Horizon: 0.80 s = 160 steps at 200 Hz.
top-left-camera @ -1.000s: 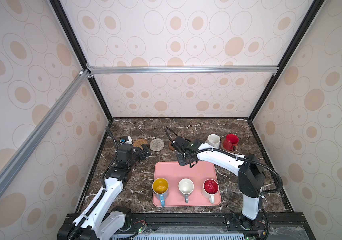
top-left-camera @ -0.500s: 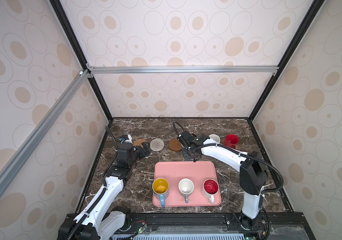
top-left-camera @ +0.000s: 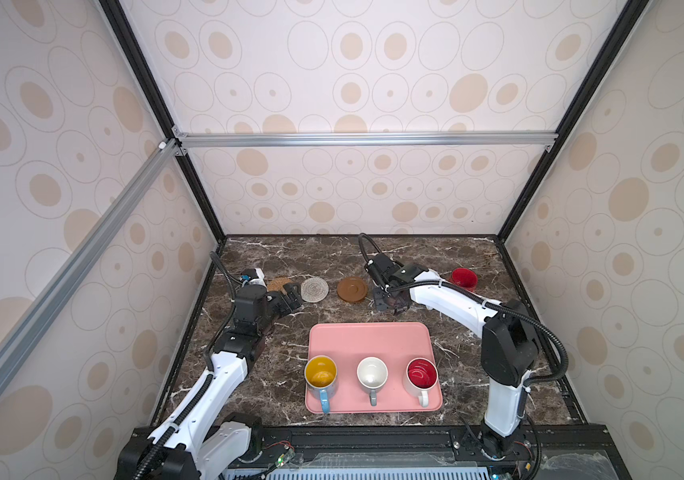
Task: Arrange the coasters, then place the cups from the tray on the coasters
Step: 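Lift the blue floral mug and carry it toward the brown wooden coasters, then lower the blue floral mug onto the brown wooden coaster nearest the white mug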
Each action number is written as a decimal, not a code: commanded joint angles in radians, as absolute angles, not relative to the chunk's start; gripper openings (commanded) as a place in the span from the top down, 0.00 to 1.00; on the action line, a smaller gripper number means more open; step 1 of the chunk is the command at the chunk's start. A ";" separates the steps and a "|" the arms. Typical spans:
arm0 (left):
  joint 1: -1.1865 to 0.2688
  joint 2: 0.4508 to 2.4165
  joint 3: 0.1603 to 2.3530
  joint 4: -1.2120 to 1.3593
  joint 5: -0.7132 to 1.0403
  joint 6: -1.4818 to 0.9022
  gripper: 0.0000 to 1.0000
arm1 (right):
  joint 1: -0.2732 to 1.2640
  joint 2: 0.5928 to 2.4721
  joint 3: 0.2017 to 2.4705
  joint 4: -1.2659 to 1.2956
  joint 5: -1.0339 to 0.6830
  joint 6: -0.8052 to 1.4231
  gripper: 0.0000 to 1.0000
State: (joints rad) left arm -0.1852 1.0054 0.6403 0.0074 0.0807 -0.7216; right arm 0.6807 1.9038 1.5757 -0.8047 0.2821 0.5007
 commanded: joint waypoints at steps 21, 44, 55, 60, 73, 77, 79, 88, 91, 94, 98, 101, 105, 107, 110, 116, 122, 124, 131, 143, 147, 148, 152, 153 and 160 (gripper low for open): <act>-0.179 1.017 0.687 0.018 0.083 -0.735 0.00 | 0.663 1.882 1.581 -0.770 0.308 0.514 0.85; -0.179 1.022 0.695 0.003 0.085 -0.729 0.00 | 0.656 1.889 1.586 -0.764 0.301 0.514 0.85; -0.179 1.021 0.695 -0.002 0.086 -0.729 0.00 | 0.654 1.893 1.586 -0.760 0.298 0.513 0.85; -0.179 1.020 0.695 -0.002 0.085 -0.729 0.00 | 0.653 1.896 1.588 -0.759 0.297 0.512 0.85; -0.179 1.017 0.694 -0.003 0.082 -0.729 0.00 | 0.650 1.901 1.589 -0.758 0.294 0.512 0.85; -0.179 1.017 0.695 -0.003 0.083 -0.729 0.00 | 0.648 1.903 1.589 -0.756 0.292 0.512 0.85; -0.180 1.017 0.695 -0.004 0.082 -0.729 0.00 | 0.649 1.904 1.589 -0.756 0.291 0.511 0.85; -0.179 1.019 0.697 -0.002 0.083 -0.730 0.00 | 0.644 1.908 1.591 -0.755 0.290 0.514 0.85; -0.179 1.020 0.698 -0.002 0.083 -0.730 0.00 | 0.644 1.908 1.591 -0.755 0.290 0.514 0.85; -0.179 1.021 0.698 -0.002 0.084 -0.730 0.00 | 0.643 1.910 1.591 -0.753 0.289 0.514 0.85; -0.178 1.022 0.698 -0.001 0.085 -0.730 0.00 | 0.641 1.911 1.590 -0.752 0.287 0.515 0.85; -0.179 1.024 0.699 -0.002 0.086 -0.730 0.00 | 0.640 1.913 1.590 -0.751 0.286 0.515 0.85; -0.179 1.025 0.701 0.000 0.087 -0.730 0.00 | 0.640 1.914 1.591 -0.749 0.284 0.515 0.85; -0.179 1.026 0.702 0.000 0.089 -0.730 0.00 | 0.639 1.915 1.591 -0.749 0.283 0.515 0.85; -0.179 1.027 0.702 0.000 0.089 -0.730 0.00 | 0.639 1.916 1.591 -0.747 0.281 0.515 0.85; -0.179 1.030 0.703 0.000 0.092 -0.731 0.00 | 0.636 1.919 1.592 -0.746 0.279 0.515 0.85; -0.179 1.032 0.704 0.000 0.093 -0.731 0.00 | 0.633 1.922 1.593 -0.746 0.275 0.516 0.85; -0.179 1.032 0.704 0.000 0.093 -0.730 0.00 | 0.632 1.922 1.594 -0.746 0.274 0.516 0.85; -0.179 1.035 0.706 0.001 0.094 -0.730 0.00 | 0.630 1.924 1.594 -0.744 0.272 0.518 0.85; -0.179 1.037 0.710 0.002 0.097 -0.730 0.00 | 0.626 1.929 1.595 -0.742 0.265 0.518 0.85; -0.179 1.037 0.711 0.001 0.097 -0.730 0.00 | 0.625 1.930 1.595 -0.741 0.264 0.518 0.85; -0.179 1.037 0.712 0.001 0.097 -0.730 0.00 | 0.625 1.931 1.594 -0.741 0.264 0.518 0.85; -0.179 1.037 0.712 0.002 0.097 -0.730 0.00 | 0.623 1.931 1.594 -0.739 0.263 0.518 0.85; -0.179 1.037 0.712 0.002 0.097 -0.729 0.00 | 0.624 1.931 1.594 -0.739 0.263 0.518 0.85; -0.179 1.037 0.711 0.002 0.097 -0.729 0.00 | 0.621 1.934 1.593 -0.737 0.262 0.518 0.85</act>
State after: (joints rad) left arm -0.1852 1.0363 0.6647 0.0059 0.0891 -0.7216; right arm 0.6331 1.9244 1.5757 -0.7685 0.2535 0.5041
